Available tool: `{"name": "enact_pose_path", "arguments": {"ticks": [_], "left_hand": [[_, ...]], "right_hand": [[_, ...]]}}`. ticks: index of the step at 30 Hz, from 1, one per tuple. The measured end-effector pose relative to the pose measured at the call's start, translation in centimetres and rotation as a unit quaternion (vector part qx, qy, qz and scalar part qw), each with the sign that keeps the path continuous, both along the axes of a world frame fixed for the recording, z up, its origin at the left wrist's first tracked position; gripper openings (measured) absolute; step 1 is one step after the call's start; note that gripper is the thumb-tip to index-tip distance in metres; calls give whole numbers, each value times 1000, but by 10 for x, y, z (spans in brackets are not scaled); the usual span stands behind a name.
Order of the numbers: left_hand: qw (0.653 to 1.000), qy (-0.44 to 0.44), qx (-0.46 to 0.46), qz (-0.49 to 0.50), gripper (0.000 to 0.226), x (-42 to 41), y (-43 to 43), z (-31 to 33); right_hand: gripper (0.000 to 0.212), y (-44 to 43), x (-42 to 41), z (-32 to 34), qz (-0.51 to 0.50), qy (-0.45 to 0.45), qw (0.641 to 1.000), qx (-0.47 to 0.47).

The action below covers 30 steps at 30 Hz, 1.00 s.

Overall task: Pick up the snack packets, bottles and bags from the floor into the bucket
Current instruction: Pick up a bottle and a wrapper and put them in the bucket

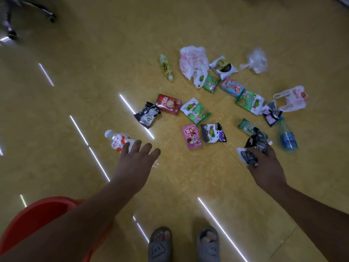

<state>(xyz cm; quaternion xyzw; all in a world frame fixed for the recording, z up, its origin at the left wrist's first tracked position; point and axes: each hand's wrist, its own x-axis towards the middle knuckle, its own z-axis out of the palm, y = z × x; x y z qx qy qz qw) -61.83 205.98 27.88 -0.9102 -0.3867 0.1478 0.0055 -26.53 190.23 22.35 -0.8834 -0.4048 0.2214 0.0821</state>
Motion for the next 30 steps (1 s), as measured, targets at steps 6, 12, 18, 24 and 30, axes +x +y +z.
{"name": "enact_pose_path", "arguments": {"ticks": [6,12,18,24,30], "left_hand": [[998,1,-6,66,67,-50,3,23],[989,-7,-22,146,65,-94,-4,37],[974,-27,-10,223,61,-131,-20,48],[953,-48,12,299,60,-168,-42,53],[944,-33,-2,329,65,-204,-71,57]], "right_hand": [[54,67,-41,14,94,9,996,8],[53,124,-88,26,183,10,983,-5],[53,161,-137,33,271,26,962,7],[53,182,-195,45,346,51,936,32],[54,182,-266,55,409,87,907,50]]}}
